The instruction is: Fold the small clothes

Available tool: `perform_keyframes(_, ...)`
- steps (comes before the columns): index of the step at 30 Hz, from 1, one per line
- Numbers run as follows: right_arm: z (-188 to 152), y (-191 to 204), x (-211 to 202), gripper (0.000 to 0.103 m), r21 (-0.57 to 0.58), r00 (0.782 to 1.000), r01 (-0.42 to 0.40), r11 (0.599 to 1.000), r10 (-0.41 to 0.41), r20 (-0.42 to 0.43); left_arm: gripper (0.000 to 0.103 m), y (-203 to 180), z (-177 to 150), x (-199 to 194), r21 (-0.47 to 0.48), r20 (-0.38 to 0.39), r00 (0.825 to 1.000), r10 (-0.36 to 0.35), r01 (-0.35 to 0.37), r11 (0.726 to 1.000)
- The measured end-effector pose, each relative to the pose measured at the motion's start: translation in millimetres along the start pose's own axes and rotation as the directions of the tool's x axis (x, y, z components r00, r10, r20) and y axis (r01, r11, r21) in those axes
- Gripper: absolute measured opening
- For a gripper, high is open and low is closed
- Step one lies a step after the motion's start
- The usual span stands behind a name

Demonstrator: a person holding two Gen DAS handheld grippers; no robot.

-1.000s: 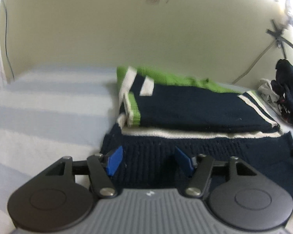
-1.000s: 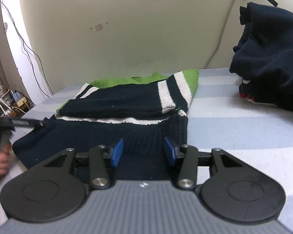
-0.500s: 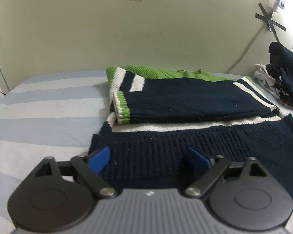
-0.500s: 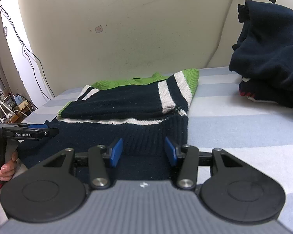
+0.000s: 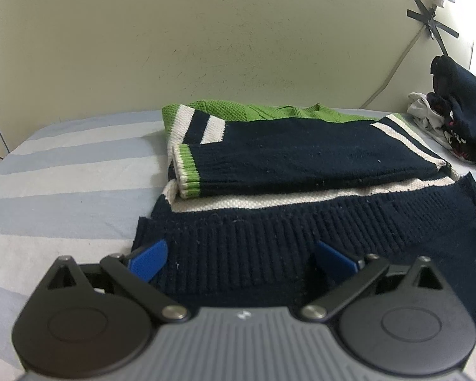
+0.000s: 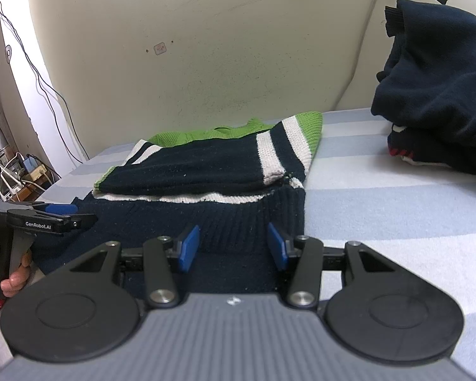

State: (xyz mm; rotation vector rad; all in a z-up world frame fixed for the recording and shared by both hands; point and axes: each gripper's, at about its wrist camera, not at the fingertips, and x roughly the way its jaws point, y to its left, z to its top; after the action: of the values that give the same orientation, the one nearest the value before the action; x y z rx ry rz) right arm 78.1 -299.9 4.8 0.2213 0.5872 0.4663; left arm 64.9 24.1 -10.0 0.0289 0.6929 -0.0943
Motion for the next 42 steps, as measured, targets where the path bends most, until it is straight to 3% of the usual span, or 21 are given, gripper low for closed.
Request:
perform_keyframes(20, -0.1, -0.1, -0.3, 0.051, 0.000, 1.000, 0.001, 1.000, -0.001, 0.002, 0.103, 4.2, -2.8, -5.2, 0.019, 0.006, 0.999, -0.039, 0.039, 0.999)
perform_keyframes(42, -0.3, -0.1, -0.2, 0.051, 0.001, 1.000, 0.002, 1.000, -0.002, 0.005, 0.103, 0.5, -1.9, -4.5, 0.040, -0.002, 1.000, -0.028, 0.028, 0.999)
